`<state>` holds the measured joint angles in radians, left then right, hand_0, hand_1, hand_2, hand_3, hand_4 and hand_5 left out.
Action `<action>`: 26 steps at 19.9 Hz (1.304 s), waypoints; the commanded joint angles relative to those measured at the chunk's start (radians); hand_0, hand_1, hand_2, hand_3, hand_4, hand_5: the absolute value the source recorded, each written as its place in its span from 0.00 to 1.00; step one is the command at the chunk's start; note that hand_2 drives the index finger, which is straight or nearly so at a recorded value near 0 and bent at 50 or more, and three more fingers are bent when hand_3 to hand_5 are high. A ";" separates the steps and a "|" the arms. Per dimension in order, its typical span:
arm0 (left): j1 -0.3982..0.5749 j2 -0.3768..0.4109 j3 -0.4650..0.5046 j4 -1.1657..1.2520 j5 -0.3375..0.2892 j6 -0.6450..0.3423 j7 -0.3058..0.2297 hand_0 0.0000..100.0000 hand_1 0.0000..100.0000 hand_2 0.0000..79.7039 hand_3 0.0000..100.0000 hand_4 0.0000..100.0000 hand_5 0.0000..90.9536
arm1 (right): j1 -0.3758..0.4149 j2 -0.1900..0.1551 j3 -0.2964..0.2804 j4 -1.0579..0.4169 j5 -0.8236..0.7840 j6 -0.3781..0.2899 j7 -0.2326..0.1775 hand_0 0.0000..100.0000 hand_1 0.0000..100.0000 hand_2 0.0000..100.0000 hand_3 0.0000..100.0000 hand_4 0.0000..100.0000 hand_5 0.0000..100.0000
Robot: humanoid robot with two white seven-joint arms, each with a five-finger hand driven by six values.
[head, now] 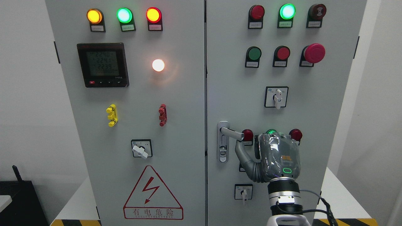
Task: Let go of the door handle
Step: 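Keep turning the handle until it lies horizontal, right hand holding, then open the right hand's fingers to let go of the handle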
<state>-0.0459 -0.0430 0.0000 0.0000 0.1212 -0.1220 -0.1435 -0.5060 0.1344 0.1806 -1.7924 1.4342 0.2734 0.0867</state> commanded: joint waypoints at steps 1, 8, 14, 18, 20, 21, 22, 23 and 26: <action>0.000 0.000 0.011 0.017 0.000 0.001 0.001 0.12 0.39 0.00 0.00 0.00 0.00 | 0.023 -0.019 0.000 -0.022 -0.003 -0.003 -0.022 0.48 0.07 0.97 1.00 1.00 0.96; 0.001 0.000 0.011 0.017 0.000 0.001 0.001 0.12 0.39 0.00 0.00 0.00 0.00 | 0.225 -0.116 -0.041 -0.185 -0.011 -0.085 -0.180 0.50 0.07 0.93 1.00 0.93 0.93; 0.000 0.000 0.011 0.017 0.000 -0.001 0.001 0.12 0.39 0.00 0.00 0.00 0.00 | 0.389 -0.108 -0.236 -0.297 -0.055 -0.348 -0.283 0.50 0.12 0.45 0.72 0.59 0.48; 0.000 0.000 0.011 0.017 0.000 0.001 0.001 0.12 0.39 0.00 0.00 0.00 0.00 | 0.420 -0.114 -0.323 -0.297 -0.210 -0.459 -0.274 0.50 0.12 0.17 0.26 0.18 0.10; 0.000 0.000 0.011 0.017 0.000 0.001 0.001 0.12 0.39 0.00 0.00 0.00 0.00 | 0.426 -0.119 -0.332 -0.295 -0.247 -0.468 -0.265 0.51 0.09 0.12 0.19 0.11 0.03; 0.000 0.000 0.011 0.017 0.000 0.001 0.001 0.12 0.39 0.00 0.00 0.00 0.00 | 0.429 -0.121 -0.334 -0.295 -0.261 -0.471 -0.257 0.52 0.06 0.10 0.16 0.07 0.00; 0.000 0.000 0.011 0.017 0.000 0.001 0.001 0.12 0.39 0.00 0.00 0.00 0.00 | 0.429 -0.122 -0.332 -0.292 -0.274 -0.473 -0.257 0.52 0.04 0.08 0.13 0.04 0.00; 0.000 0.000 0.011 0.017 0.000 0.001 0.001 0.12 0.39 0.00 0.00 0.00 0.00 | 0.431 -0.119 -0.332 -0.291 -0.287 -0.473 -0.257 0.52 0.03 0.06 0.12 0.03 0.00; 0.001 0.000 0.011 0.017 0.000 0.001 0.001 0.12 0.39 0.00 0.00 0.00 0.00 | 0.431 -0.118 -0.329 -0.289 -0.307 -0.473 -0.257 0.52 0.02 0.03 0.07 0.00 0.00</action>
<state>-0.0459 -0.0428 0.0000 0.0000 0.1212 -0.1220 -0.1435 -0.0999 0.0190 -0.0541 -2.0341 1.1962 -0.1936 -0.1758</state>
